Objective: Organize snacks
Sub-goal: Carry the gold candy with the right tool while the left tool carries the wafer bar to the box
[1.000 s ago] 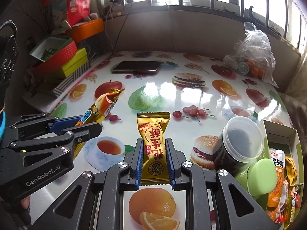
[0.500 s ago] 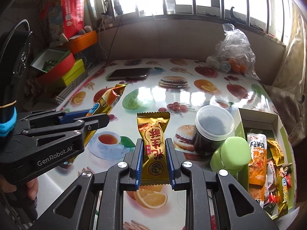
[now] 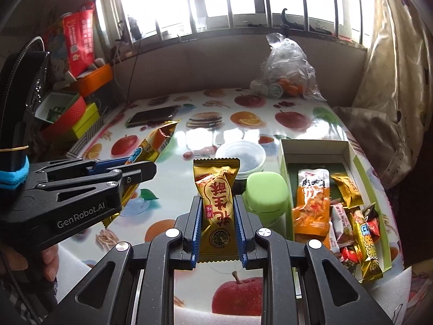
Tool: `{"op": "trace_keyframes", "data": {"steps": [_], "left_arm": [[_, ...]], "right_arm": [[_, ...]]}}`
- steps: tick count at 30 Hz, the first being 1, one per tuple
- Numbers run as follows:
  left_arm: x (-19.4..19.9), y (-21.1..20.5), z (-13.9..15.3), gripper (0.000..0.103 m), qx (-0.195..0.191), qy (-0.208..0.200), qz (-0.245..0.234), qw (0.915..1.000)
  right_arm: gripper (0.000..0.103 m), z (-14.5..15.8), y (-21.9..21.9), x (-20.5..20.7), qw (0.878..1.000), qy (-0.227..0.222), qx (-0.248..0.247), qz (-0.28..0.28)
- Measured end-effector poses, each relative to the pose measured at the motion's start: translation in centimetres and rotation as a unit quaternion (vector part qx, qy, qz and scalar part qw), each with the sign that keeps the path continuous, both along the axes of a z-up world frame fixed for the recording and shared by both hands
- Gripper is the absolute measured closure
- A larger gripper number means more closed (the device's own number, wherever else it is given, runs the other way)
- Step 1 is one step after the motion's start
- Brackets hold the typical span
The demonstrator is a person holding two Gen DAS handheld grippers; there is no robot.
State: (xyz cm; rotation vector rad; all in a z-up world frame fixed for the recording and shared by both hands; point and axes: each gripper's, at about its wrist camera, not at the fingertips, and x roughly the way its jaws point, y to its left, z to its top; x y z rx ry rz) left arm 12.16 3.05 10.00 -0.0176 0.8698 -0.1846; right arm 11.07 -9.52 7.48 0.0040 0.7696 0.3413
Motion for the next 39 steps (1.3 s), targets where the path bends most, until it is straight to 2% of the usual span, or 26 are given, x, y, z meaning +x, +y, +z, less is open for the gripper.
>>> {"op": "trace_keyframes", "data": {"steps": [19, 39], "left_arm": [[2.7, -6.9, -0.2, 0.079, 0.003, 0.013, -0.06, 0.9981], [5.7, -11.7, -1.2, 0.079, -0.002, 0.037, -0.087, 0.9955]], "right_arm": [[0.082, 0.0, -6.4, 0.4, 0.998, 0.004, 0.003, -0.06], [0.082, -1.4, -10.8, 2.2, 0.995, 0.021, 0.01, -0.096]]}}
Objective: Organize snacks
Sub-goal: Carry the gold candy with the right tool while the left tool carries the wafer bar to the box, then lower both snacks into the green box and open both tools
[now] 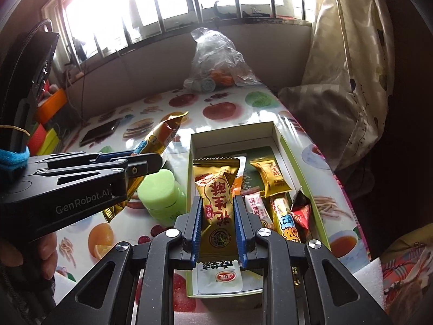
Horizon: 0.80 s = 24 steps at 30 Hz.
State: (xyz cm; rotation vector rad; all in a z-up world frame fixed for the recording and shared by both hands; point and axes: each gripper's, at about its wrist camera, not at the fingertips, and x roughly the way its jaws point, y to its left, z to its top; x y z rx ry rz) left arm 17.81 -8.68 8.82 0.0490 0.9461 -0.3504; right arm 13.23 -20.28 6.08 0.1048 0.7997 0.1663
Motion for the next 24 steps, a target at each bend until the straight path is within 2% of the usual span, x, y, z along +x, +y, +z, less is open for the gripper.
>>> {"op": "trace_keyframes", "data": {"steps": [24], "left_arm": [[2.1, -5.1, -3.6, 0.079, 0.001, 0.041, -0.017, 0.999]], "right_arm": [[0.082, -3.5, -3.7, 1.0, 0.998, 0.035, -0.019, -0.04]]}}
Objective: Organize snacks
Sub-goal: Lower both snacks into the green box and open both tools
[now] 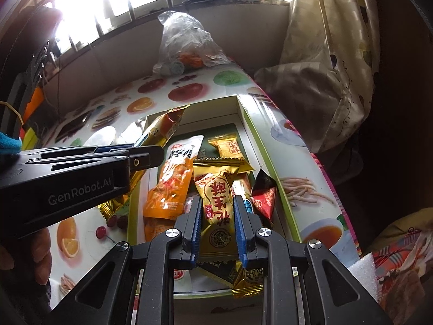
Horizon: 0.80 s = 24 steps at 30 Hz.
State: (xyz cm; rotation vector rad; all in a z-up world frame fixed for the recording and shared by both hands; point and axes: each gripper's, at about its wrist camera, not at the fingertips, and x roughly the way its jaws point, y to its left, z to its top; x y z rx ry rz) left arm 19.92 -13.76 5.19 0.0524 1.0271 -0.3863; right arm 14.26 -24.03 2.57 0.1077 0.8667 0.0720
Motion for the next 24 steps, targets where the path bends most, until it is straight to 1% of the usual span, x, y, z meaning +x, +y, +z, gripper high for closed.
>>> {"op": "trace_keyframes", "data": {"steps": [7, 17, 24], "left_arm": [[0.1, -0.8, -1.1, 0.079, 0.001, 0.011, -0.004, 0.9999], [0.3, -1.1, -1.9, 0.079, 0.002, 0.021, -0.004, 0.9998], [0.4, -1.3, -2.0, 0.079, 0.005, 0.02, -0.005, 0.9998]], "right_arm": [[0.082, -0.4, -0.1, -0.1, 1.0, -0.008, -0.027, -0.004], [0.081, -0.7, -0.2, 0.0, 1.0, -0.012, -0.023, -0.002], [0.08, -0.7, -0.2, -0.1, 1.0, -0.014, -0.02, -0.003]]}}
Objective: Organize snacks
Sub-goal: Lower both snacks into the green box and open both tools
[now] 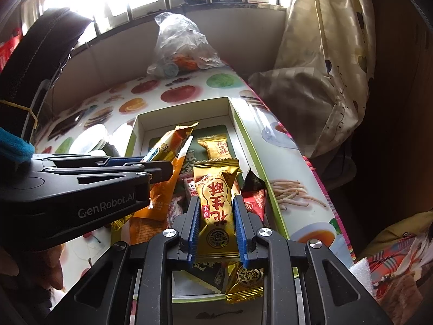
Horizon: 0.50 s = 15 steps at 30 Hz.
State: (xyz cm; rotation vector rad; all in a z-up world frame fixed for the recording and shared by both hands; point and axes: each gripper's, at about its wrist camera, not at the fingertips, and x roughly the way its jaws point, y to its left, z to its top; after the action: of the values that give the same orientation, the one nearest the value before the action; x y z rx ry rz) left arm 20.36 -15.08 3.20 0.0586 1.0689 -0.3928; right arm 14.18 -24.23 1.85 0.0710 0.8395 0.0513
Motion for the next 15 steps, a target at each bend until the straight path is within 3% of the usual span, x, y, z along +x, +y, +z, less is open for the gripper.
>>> {"op": "trace_keyframes", "data": {"steps": [3, 7, 15], "left_arm": [[0.0, -0.02, 0.0, 0.078, 0.0, -0.001, 0.0, 1.0], [-0.12, -0.12, 0.1, 0.064, -0.005, -0.002, -0.003, 1.0], [-0.41, -0.06, 0.37, 0.063, -0.003, -0.007, -0.004, 1.0]], "right_arm": [[0.077, 0.05, -0.01, 0.03, 1.0, 0.001, -0.002, -0.005], [0.073, 0.22, -0.01, 0.03, 1.0, -0.002, 0.001, -0.004], [0.065, 0.26, 0.03, -0.14, 1.0, -0.004, 0.001, -0.006]]}}
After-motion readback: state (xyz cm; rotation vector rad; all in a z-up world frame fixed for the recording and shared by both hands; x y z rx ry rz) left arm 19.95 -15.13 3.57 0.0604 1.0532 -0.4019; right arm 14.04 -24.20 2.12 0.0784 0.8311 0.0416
